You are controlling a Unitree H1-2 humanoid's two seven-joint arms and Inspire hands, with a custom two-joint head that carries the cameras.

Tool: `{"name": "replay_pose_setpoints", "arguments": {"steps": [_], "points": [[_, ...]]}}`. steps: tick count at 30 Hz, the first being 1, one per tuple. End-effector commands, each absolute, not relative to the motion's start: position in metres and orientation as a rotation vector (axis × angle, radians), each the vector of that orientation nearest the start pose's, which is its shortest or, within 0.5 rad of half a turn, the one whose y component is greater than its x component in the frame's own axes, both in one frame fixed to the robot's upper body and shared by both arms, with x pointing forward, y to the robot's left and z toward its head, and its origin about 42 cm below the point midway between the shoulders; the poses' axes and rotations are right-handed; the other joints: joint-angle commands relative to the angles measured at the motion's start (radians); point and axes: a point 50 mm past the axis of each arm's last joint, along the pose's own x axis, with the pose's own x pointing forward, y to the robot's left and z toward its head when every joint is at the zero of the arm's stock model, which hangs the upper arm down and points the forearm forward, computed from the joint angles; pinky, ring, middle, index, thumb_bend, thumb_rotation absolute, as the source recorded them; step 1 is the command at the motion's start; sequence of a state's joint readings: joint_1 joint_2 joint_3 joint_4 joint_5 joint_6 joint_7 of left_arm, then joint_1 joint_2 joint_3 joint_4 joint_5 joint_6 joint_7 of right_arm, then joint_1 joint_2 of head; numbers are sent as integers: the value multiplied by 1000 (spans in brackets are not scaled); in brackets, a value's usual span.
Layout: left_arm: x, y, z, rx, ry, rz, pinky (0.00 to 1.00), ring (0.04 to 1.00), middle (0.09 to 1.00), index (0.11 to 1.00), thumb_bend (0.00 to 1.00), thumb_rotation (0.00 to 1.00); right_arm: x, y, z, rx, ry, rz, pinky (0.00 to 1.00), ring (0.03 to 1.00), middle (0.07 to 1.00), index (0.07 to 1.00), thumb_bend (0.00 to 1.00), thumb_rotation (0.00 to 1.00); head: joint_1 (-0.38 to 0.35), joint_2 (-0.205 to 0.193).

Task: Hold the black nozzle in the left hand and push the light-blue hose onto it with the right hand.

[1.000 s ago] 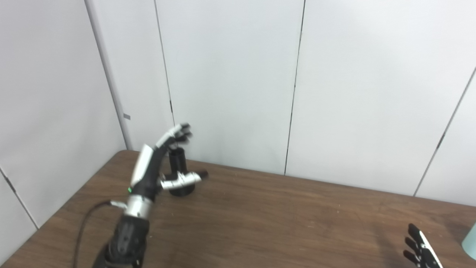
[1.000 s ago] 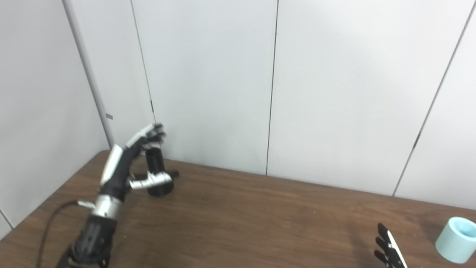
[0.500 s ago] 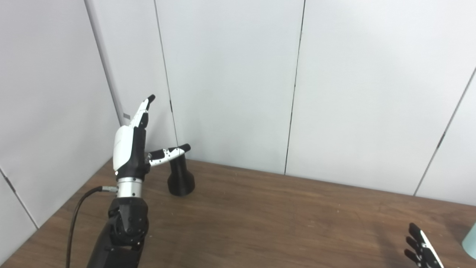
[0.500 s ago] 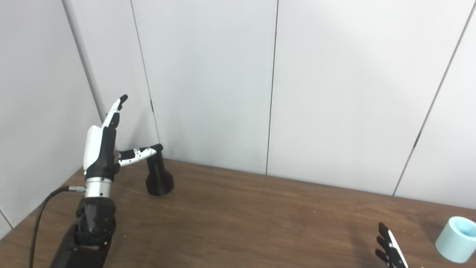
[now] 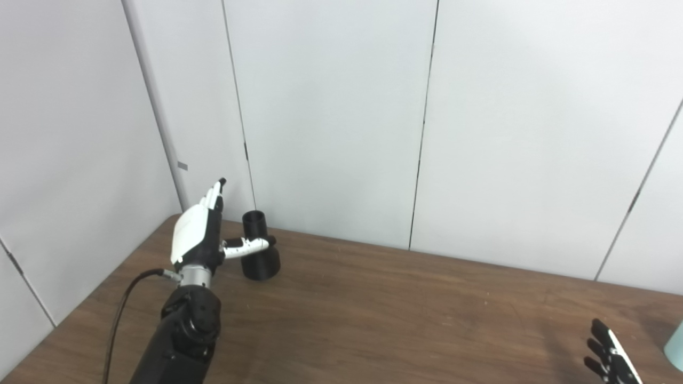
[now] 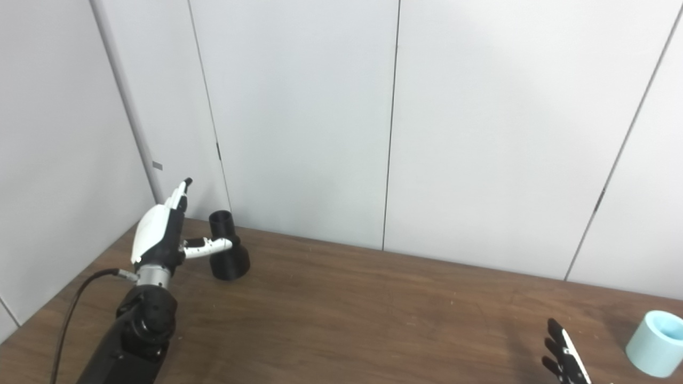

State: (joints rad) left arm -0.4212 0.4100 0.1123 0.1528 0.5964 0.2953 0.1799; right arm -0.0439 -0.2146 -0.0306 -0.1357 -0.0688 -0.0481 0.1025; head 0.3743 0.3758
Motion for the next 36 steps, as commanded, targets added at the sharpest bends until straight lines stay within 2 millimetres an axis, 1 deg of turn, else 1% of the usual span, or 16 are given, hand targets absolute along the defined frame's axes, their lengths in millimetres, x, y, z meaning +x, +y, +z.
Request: {"name": "replay_pose_setpoints", "arguments": {"steps": [1,6,9,13,22,23,28,34,36], "points": [[414,380,261,952,-135,541,1000,1000,1000,1000,1000,347,298,-274,176,-300,-307,96,921,985,1000,1000,728,100,0,0],[418,386,250,958,-75,532,1000,1000,1000,1000,1000,347,297,-275,177,-301,-307,95,918,984,1000,1000,727,101,1,3],[422,389,243,960,-31,535,1000,1000,1000,1000,1000,328,297,-275,177,-301,-307,94,918,984,1000,1000,726,102,-1,8],[429,394,230,983,51,533,1000,1000,1000,1000,1000,348,296,-275,177,-301,-306,93,919,984,1000,1000,725,102,-4,14],[435,396,222,999,133,527,1000,1000,975,966,1000,360,297,-278,176,-303,-303,93,906,978,1000,1000,728,116,-7,22],[435,396,221,1000,139,525,1000,1000,974,963,1000,358,296,-278,176,-303,-302,93,906,977,1000,1000,728,116,-11,29],[438,397,217,1008,162,505,1000,1000,966,948,1000,352,294,-278,178,-295,-302,93,904,976,1000,1000,727,118,-14,36],[441,395,218,1016,172,472,1000,1000,950,921,1000,364,293,-277,179,-295,-299,93,901,976,1000,1000,727,122,-18,45],[444,394,219,1018,174,456,1000,1000,949,913,1000,349,292,-277,178,-292,-294,94,901,976,1000,1000,727,122,-18,47]]}}
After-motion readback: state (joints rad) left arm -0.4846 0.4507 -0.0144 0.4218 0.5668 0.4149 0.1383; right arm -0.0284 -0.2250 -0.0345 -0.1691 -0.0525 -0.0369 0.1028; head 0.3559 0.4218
